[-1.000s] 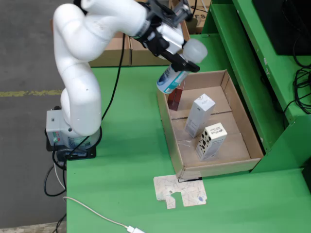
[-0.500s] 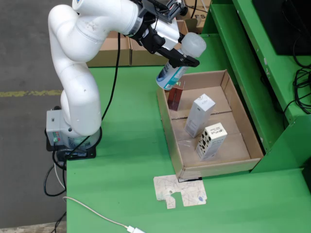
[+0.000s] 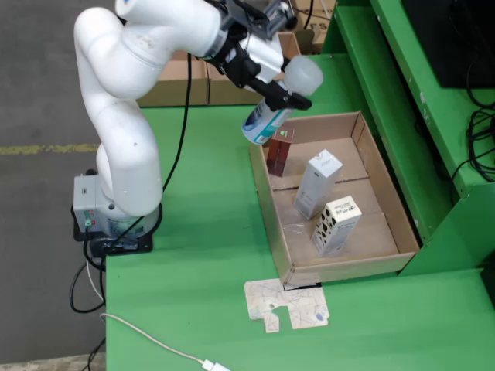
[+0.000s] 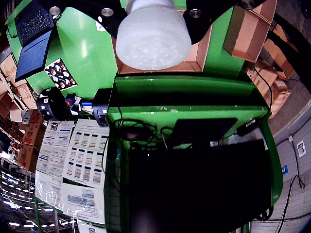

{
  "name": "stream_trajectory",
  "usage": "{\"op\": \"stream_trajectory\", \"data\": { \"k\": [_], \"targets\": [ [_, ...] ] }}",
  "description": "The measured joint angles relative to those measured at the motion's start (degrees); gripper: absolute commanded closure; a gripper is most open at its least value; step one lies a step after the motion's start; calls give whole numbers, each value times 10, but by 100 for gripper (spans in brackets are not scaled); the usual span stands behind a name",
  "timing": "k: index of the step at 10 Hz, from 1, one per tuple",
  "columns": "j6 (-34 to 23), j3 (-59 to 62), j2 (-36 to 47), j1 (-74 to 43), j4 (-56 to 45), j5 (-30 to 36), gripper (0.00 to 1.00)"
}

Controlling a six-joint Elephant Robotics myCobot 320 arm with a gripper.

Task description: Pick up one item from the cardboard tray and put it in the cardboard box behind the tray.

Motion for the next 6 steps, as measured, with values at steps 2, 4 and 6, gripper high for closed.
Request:
{"op": "stream_trajectory", "data": {
  "k": [2,4,6],
  "targets": [
    [33,0,9,53,-27,-22,100],
    [72,0,39,108,-34,-26,100],
    [97,1,47,156,-33,-16,100]
  ]
}}
